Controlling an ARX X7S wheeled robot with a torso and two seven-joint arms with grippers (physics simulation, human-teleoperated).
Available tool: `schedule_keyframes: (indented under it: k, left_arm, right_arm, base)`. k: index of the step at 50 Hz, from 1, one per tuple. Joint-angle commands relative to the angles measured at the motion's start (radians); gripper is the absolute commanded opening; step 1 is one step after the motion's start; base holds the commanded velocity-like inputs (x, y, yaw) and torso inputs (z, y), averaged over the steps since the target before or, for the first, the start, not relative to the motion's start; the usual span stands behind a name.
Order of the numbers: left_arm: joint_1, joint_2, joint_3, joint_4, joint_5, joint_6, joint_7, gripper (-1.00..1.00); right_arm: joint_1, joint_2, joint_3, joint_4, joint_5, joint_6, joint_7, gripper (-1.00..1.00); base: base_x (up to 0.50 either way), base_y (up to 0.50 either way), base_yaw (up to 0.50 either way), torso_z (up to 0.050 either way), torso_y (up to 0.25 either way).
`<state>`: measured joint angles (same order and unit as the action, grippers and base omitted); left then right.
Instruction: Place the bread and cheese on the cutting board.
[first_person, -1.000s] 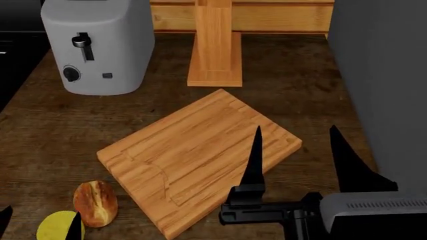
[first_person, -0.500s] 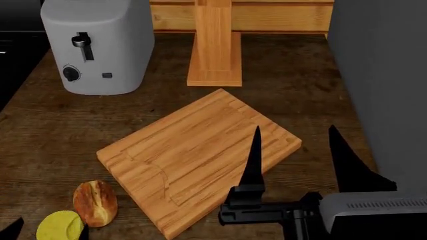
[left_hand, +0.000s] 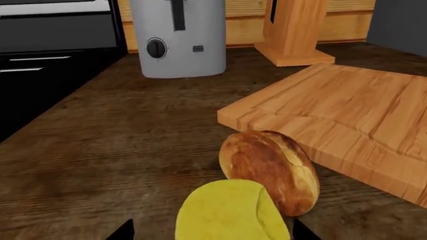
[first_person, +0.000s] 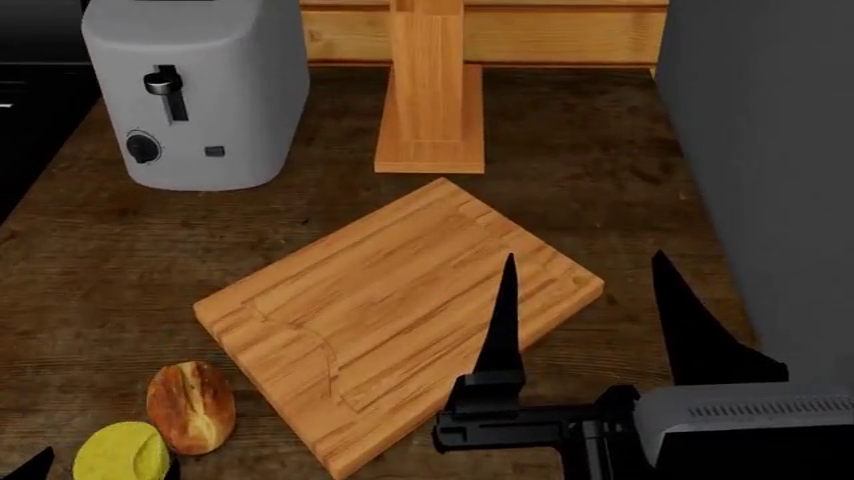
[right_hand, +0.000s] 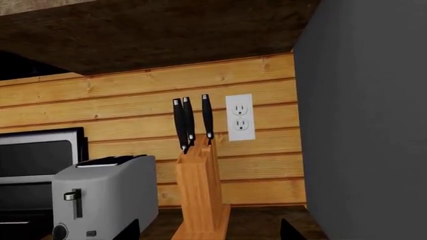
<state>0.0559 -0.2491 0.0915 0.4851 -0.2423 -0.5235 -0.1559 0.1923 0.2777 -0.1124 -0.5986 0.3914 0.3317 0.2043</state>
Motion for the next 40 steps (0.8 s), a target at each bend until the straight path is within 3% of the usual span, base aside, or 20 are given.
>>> schedule_keyframes:
  k: [1,6,7,28,33,40]
  left_arm:
    - [-0.017,0.02,-0.015,-0.068,0.037,0.023,0.012,1.0]
    - [-0.014,0.018,-0.011,-0.075,0.041,0.029,0.008,1.0]
    - [-0.013,0.019,-0.013,-0.074,0.045,0.031,0.001,-1.0]
    - [0.002,0.042,-0.088,-0.014,0.05,0.048,-0.103,-1.0]
    - [-0.016,0.031,-0.118,0.115,0.024,-0.025,-0.13,-1.0]
    - [-0.154,0.008,-0.082,0.179,0.003,-0.169,-0.132,-1.0]
  right_arm:
    - [0.002,-0.012,0.01,0.001,-0.03,0.0,-0.015,1.0]
    - [0.002,-0.009,0.008,0.002,-0.028,0.0,-0.011,1.0]
    - [0.002,-0.009,0.008,0.001,-0.028,-0.001,-0.01,1.0]
    - [0.004,-0.001,-0.001,0.003,-0.019,-0.004,-0.001,1.0]
    - [0.002,0.002,0.0,0.007,-0.017,-0.013,-0.001,1.0]
    - [-0.001,0.011,0.015,-0.007,0.0,-0.007,0.005,1.0]
  base:
    - [0.0,0.0,0.0,0.0,0.0]
    - [0.0,0.0,0.0,0.0,0.0]
    - [0.0,0.0,0.0,0.0,0.0]
    - [0.0,0.0,0.0,0.0,0.0]
    - [0.0,0.0,0.0,0.0,0.0]
    - [0.0,0.0,0.0,0.0,0.0]
